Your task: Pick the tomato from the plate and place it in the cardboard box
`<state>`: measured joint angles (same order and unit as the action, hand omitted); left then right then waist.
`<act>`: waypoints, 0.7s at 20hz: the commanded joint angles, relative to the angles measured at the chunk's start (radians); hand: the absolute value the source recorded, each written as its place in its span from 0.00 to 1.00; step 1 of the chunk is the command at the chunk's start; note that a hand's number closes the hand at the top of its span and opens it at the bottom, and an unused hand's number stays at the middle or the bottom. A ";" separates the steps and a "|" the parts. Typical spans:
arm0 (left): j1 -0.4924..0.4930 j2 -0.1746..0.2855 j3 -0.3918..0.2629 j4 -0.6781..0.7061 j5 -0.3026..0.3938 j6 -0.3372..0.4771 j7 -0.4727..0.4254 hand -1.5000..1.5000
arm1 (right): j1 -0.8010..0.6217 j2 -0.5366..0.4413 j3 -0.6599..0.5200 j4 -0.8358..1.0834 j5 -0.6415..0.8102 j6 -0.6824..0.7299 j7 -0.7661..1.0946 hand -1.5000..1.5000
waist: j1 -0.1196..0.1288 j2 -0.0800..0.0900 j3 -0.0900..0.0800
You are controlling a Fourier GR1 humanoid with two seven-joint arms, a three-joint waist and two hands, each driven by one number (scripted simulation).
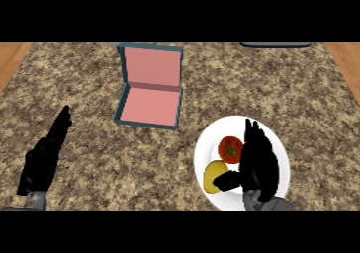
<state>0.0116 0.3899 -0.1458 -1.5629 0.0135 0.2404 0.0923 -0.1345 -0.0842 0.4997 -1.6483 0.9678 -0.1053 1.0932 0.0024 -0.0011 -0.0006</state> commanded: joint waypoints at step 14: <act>-0.020 -0.092 0.057 0.039 -0.096 -0.062 0.000 0.50 | 0.014 0.084 -0.042 0.088 0.091 -0.027 0.018 0.00 | -0.001 0.001 0.001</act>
<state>0.0056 0.3339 -0.0802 -1.5367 -0.0415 0.1765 0.0840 -0.1163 -0.0071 0.4416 -1.5957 1.0357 -0.0786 1.0531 0.0014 -0.0020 -0.0003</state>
